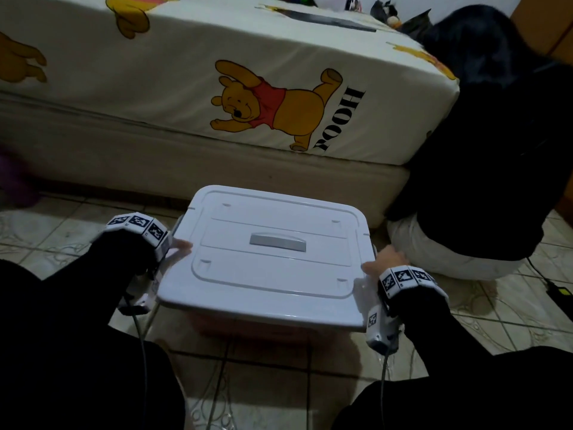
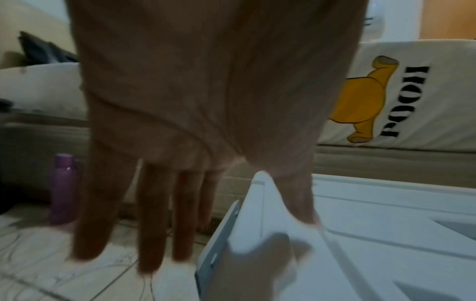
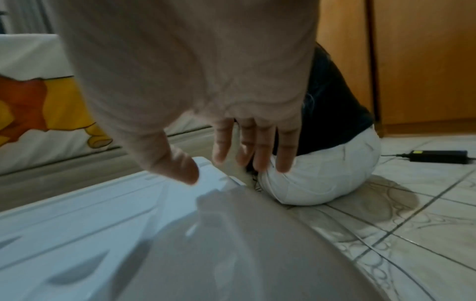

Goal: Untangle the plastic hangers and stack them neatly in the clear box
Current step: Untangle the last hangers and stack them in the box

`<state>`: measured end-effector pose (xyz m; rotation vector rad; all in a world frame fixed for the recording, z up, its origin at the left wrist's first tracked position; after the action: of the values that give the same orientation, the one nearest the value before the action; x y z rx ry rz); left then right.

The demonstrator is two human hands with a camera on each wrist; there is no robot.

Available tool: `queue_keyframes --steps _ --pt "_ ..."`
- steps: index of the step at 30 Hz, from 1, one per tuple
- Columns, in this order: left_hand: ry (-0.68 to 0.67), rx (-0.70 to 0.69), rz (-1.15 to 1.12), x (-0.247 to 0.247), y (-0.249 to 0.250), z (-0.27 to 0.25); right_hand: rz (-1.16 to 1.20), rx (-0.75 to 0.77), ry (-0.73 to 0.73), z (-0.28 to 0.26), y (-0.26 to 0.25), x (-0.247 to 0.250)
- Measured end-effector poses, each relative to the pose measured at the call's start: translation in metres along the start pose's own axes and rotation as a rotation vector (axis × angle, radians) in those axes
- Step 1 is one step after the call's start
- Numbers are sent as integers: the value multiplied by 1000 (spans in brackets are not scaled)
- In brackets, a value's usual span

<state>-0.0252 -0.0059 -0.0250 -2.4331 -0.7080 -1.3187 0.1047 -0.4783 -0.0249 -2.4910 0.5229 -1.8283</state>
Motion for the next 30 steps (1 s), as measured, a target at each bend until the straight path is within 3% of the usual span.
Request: queue_keyframes --steps 3,6,9,13,21,30 --pt "79 49 -239 7 -2 10 155 -25 65 11 -2 12" --pt "72 71 -339 3 5 18 231 -117 -41 20 2 2" --pt "27 142 -345 -7 15 21 190 -115 -169 26 -2 -12" --pt "49 146 -435 -1 9 38 187 -125 -189 34 -3 -19" --pt "-22 145 -397 -2 4 45 216 -134 -158 33 -3 -16" --pt "199 56 -151 13 25 29 155 -34 19 20 -9 0"
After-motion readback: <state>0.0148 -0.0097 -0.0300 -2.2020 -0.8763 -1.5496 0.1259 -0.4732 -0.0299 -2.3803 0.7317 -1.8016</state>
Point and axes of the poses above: each hand's wrist, its own z-axis towards the middle knuckle, its own x-axis out of the back of the hand, y = z × x, the point moved 9 cm from there along z, towards the middle knuckle, and after that the axes turned 3 degrees about -y, right-handed, at the moved point
